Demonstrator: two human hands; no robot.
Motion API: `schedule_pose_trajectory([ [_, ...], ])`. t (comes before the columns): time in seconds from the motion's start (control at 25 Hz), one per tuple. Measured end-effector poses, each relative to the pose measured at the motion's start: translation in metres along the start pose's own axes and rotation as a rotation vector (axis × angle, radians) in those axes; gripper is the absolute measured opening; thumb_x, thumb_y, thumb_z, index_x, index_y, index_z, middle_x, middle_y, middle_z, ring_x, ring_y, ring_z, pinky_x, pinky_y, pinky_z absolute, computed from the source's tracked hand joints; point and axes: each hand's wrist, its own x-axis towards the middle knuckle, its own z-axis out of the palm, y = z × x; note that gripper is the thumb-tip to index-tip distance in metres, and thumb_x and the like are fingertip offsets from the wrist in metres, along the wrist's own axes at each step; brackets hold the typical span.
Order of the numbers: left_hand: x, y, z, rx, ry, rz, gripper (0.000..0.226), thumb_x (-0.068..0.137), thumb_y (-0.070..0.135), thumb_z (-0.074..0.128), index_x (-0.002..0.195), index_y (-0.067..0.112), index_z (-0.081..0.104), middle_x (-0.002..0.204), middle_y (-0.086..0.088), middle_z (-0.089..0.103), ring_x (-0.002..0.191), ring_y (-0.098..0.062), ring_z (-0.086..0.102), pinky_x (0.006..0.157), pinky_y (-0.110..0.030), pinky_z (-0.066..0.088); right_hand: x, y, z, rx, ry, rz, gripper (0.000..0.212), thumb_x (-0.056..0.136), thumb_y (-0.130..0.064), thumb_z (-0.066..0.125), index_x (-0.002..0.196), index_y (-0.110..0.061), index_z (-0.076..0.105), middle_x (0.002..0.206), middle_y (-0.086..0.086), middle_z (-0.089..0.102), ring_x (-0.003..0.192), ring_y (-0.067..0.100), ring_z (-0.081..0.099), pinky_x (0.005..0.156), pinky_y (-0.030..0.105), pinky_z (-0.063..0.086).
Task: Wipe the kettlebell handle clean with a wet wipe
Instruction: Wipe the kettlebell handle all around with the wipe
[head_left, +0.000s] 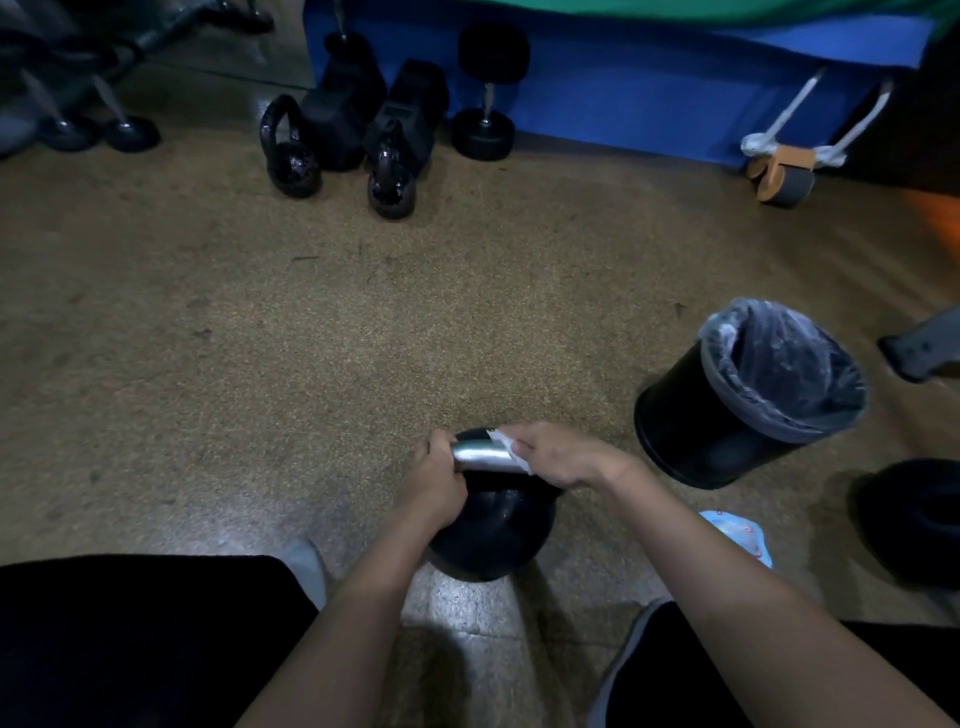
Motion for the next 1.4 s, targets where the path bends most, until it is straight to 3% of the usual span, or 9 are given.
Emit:
schedule_pose_trajectory([
  [0.16, -0.002, 0.001, -0.002, 0.021, -0.002, -0.003, 0.04, 0.087, 0.005, 0.043, 0.125, 0.016, 0.038, 0.133, -0.013, 0.04, 0.114, -0.033, 0.05, 0.097, -0.04, 0.041, 0.001, 0.002, 0.001, 0.136, 0.151, 0.071, 0.034, 0.094, -0.017, 0.048, 0.125, -0.027, 0.059, 0.125, 0.005, 0.062, 0.113, 0.022, 0.057, 0.097, 0.028, 0.041],
  [0.4, -0.002, 0.001, -0.003, 0.026, -0.023, -0.012, 0.04, 0.087, 0.007, 0.042, 0.126, 0.015, 0.037, 0.133, -0.013, 0.039, 0.115, -0.033, 0.049, 0.099, -0.043, 0.041, -0.001, -0.006, 0.021, 0.197, 0.352, -0.008, 0.024, 0.09, -0.018, 0.052, 0.108, -0.026, 0.065, 0.104, 0.008, 0.069, 0.098, 0.024, 0.062, 0.084, 0.028, 0.046],
  [0.56, -0.003, 0.002, -0.003, 0.018, -0.018, -0.007, 0.039, 0.087, 0.006, 0.042, 0.125, 0.015, 0.037, 0.133, -0.012, 0.039, 0.115, -0.033, 0.049, 0.099, -0.042, 0.041, 0.0, 0.002, 0.019, 0.145, 0.317, 0.064, 0.024, 0.094, -0.022, 0.044, 0.103, -0.02, 0.066, 0.1, 0.012, 0.068, 0.096, 0.03, 0.062, 0.084, 0.034, 0.049],
  [0.68, -0.002, 0.002, -0.003, 0.014, -0.029, -0.014, 0.041, 0.087, 0.005, 0.042, 0.127, 0.014, 0.037, 0.133, -0.014, 0.039, 0.116, -0.033, 0.048, 0.098, -0.041, 0.04, -0.001, -0.007, 0.017, 0.091, 0.284, 0.021, 0.024, 0.089, -0.024, 0.047, 0.106, -0.026, 0.063, 0.103, 0.009, 0.069, 0.096, 0.029, 0.062, 0.084, 0.036, 0.05],
  [0.92, -0.002, 0.003, -0.002, 0.011, -0.026, -0.019, 0.043, 0.087, 0.005, 0.043, 0.128, 0.013, 0.037, 0.134, -0.015, 0.039, 0.117, -0.035, 0.048, 0.1, -0.039, 0.038, -0.004, -0.007, 0.012, 0.107, 0.398, 0.004, 0.027, 0.082, -0.018, 0.057, 0.106, -0.023, 0.07, 0.102, 0.007, 0.072, 0.094, 0.025, 0.064, 0.085, 0.03, 0.05],
  [1.08, -0.003, 0.004, -0.004, -0.002, -0.03, -0.022, 0.041, 0.087, 0.004, 0.043, 0.127, 0.013, 0.038, 0.132, -0.016, 0.04, 0.117, -0.034, 0.048, 0.099, -0.038, 0.039, -0.008, -0.013, 0.033, 0.021, 0.471, -0.143, 0.024, 0.089, -0.014, 0.055, 0.107, -0.016, 0.07, 0.107, 0.009, 0.066, 0.098, 0.028, 0.061, 0.089, 0.032, 0.046],
  [1.24, -0.004, 0.004, -0.004, -0.005, -0.04, -0.029, 0.039, 0.087, 0.005, 0.041, 0.124, 0.015, 0.038, 0.132, -0.014, 0.039, 0.115, -0.034, 0.049, 0.1, -0.041, 0.041, -0.007, -0.008, 0.03, 0.084, 0.539, -0.049, 0.024, 0.09, -0.014, 0.054, 0.107, -0.016, 0.071, 0.106, 0.007, 0.064, 0.097, 0.025, 0.059, 0.087, 0.03, 0.045],
  [1.4, -0.003, 0.002, -0.003, 0.002, -0.038, -0.016, 0.04, 0.087, 0.004, 0.042, 0.126, 0.014, 0.038, 0.133, -0.014, 0.039, 0.115, -0.034, 0.049, 0.101, -0.043, 0.04, -0.008, -0.012, 0.038, -0.007, 0.524, -0.092, 0.024, 0.092, -0.014, 0.052, 0.107, -0.012, 0.07, 0.108, 0.008, 0.061, 0.1, 0.026, 0.056, 0.086, 0.026, 0.04],
])
